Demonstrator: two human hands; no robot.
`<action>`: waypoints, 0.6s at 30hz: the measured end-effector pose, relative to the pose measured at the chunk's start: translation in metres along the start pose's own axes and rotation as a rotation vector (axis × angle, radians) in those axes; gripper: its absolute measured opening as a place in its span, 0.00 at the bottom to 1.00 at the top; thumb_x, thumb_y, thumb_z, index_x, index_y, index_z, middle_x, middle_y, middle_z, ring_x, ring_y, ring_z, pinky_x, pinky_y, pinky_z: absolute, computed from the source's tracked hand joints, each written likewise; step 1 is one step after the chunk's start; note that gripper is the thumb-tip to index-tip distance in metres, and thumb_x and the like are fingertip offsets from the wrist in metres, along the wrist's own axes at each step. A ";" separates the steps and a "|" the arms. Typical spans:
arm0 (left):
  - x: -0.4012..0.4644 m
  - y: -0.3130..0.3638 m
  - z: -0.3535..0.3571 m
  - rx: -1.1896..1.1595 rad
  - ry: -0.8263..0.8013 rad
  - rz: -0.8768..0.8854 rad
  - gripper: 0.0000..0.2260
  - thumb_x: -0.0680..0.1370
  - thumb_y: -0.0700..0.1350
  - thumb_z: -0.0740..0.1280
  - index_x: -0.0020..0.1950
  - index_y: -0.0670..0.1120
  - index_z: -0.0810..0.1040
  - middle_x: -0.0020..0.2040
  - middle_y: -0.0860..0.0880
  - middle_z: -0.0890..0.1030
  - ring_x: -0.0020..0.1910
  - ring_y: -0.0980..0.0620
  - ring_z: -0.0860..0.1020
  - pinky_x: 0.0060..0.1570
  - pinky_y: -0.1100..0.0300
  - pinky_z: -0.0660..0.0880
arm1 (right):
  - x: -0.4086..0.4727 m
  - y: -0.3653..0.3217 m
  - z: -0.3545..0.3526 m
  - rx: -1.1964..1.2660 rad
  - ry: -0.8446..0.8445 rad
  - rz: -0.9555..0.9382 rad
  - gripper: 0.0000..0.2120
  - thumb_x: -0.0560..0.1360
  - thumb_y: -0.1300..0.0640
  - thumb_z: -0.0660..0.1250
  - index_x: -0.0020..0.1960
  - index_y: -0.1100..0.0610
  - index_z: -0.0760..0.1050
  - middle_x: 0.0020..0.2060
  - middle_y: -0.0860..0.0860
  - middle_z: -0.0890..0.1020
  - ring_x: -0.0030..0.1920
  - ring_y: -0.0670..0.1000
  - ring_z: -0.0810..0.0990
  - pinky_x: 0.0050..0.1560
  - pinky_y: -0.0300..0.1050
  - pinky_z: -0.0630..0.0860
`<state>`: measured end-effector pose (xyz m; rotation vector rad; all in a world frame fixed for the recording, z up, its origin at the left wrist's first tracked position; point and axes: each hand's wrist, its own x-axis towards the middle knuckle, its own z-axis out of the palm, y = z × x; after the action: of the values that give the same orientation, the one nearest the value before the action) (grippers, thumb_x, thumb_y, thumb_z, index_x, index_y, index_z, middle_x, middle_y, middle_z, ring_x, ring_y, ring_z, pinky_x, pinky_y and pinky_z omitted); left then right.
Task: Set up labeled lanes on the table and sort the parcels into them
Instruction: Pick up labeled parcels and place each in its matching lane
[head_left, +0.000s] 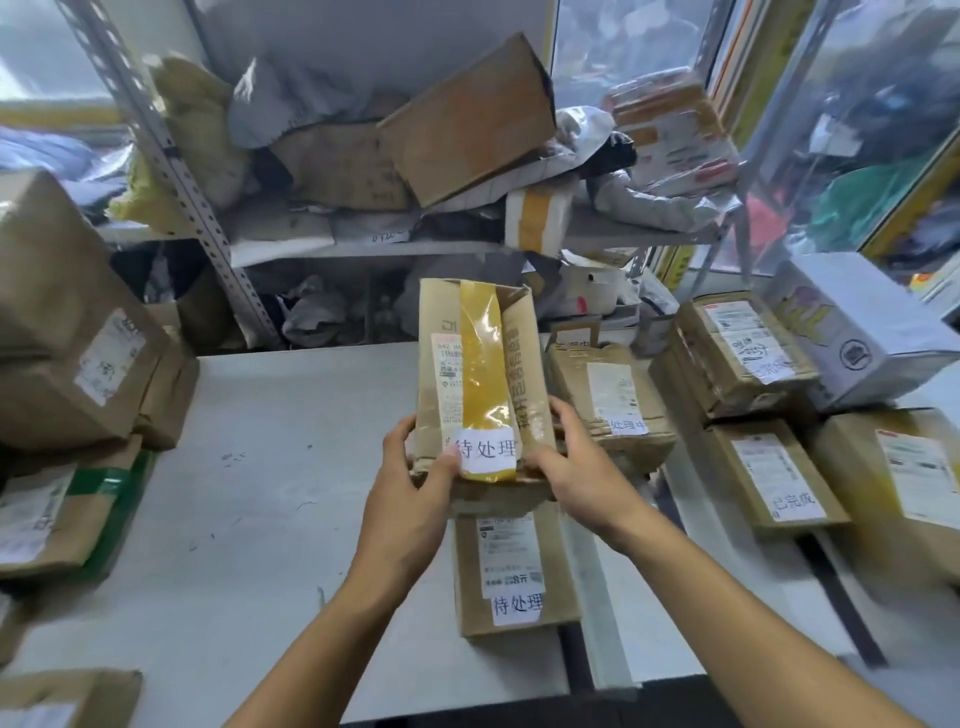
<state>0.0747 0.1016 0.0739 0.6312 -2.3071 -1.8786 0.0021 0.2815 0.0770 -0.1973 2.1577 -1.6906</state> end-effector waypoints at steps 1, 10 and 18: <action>-0.005 0.000 0.002 -0.017 -0.022 -0.005 0.18 0.79 0.58 0.65 0.65 0.68 0.62 0.54 0.64 0.78 0.45 0.72 0.78 0.32 0.75 0.73 | -0.007 0.000 -0.004 -0.006 -0.013 0.011 0.21 0.73 0.50 0.68 0.57 0.28 0.68 0.47 0.26 0.80 0.50 0.33 0.80 0.43 0.28 0.77; 0.041 0.024 0.028 -0.041 0.014 0.000 0.21 0.81 0.56 0.63 0.73 0.56 0.66 0.62 0.55 0.77 0.58 0.54 0.77 0.53 0.57 0.79 | 0.037 -0.013 -0.012 -0.097 0.169 -0.019 0.21 0.79 0.50 0.65 0.72 0.47 0.69 0.55 0.41 0.79 0.52 0.41 0.78 0.49 0.38 0.77; 0.072 0.025 0.044 -0.041 0.006 -0.036 0.20 0.81 0.57 0.62 0.73 0.54 0.68 0.63 0.56 0.77 0.57 0.56 0.75 0.48 0.64 0.75 | 0.073 -0.008 -0.019 -0.214 0.211 -0.002 0.21 0.81 0.52 0.62 0.73 0.49 0.68 0.61 0.45 0.78 0.54 0.44 0.74 0.47 0.37 0.71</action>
<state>-0.0112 0.1182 0.0743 0.6777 -2.2622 -1.9314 -0.0727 0.2719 0.0729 -0.0819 2.4945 -1.5390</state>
